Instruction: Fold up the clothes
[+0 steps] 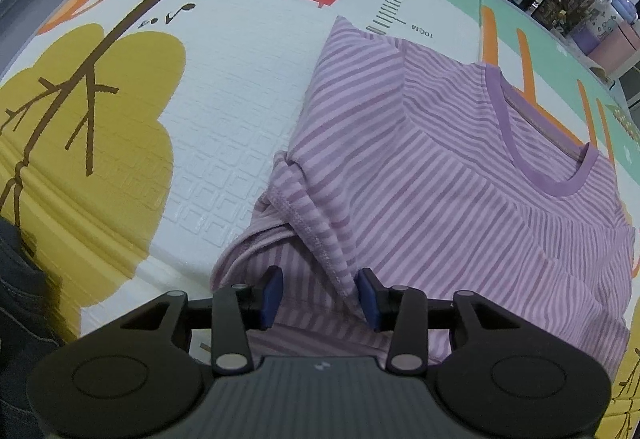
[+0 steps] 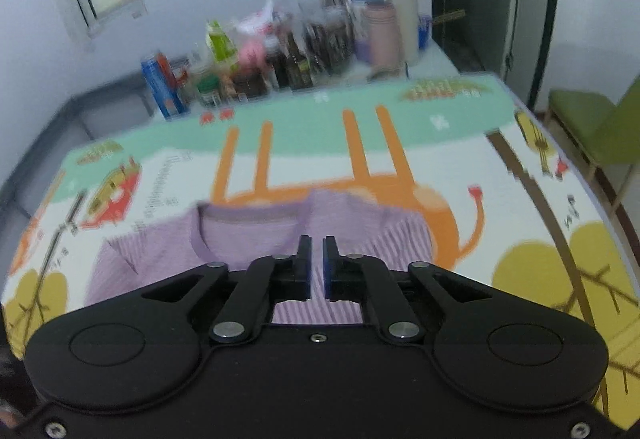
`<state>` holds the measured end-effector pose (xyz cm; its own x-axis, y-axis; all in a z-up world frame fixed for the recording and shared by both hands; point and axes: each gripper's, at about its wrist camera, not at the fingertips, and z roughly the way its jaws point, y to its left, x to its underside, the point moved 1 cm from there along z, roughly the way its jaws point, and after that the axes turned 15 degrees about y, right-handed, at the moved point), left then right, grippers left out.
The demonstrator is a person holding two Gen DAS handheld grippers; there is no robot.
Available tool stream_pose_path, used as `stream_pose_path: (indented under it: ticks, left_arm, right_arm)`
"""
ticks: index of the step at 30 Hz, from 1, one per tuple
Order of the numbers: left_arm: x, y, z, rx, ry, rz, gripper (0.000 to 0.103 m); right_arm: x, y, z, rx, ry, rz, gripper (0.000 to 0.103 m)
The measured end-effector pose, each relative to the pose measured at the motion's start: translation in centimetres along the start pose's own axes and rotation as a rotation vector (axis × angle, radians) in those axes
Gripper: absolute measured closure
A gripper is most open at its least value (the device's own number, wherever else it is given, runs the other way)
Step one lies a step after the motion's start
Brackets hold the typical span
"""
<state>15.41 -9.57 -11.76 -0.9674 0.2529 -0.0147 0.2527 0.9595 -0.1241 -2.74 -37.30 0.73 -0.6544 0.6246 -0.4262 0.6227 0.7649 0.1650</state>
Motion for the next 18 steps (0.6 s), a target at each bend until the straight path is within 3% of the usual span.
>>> stream_pose_path:
  ticks: [3,9,11,14,18]
  left_arm:
    - [0.2,-0.5,-0.7,-0.025,-0.034,0.027,0.059]
    - [1.0,-2.9,-3.2,-0.049,-0.126,0.121,0.057]
    - [1.1,-4.0,-3.9,-0.045,-0.151,0.161,0.051]
    - [1.1,-6.0,-4.2,-0.016,-0.163,0.258,0.043]
    - [0.6,-9.4,-3.4,0.01,-0.129,0.418,0.042]
  right_arm:
    - [0.8,-0.7,1.6,0.017,0.055,0.019,0.084]
    - [2.3,-2.7,3.8,0.057,0.137,0.067,0.072]
    - [2.7,-3.4,4.5,0.061,0.163,0.09,0.071]
    - [3.2,-4.6,5.5,0.05,0.2,0.129,0.069]
    - [3.8,-5.9,6.7,0.026,0.238,0.183,0.066]
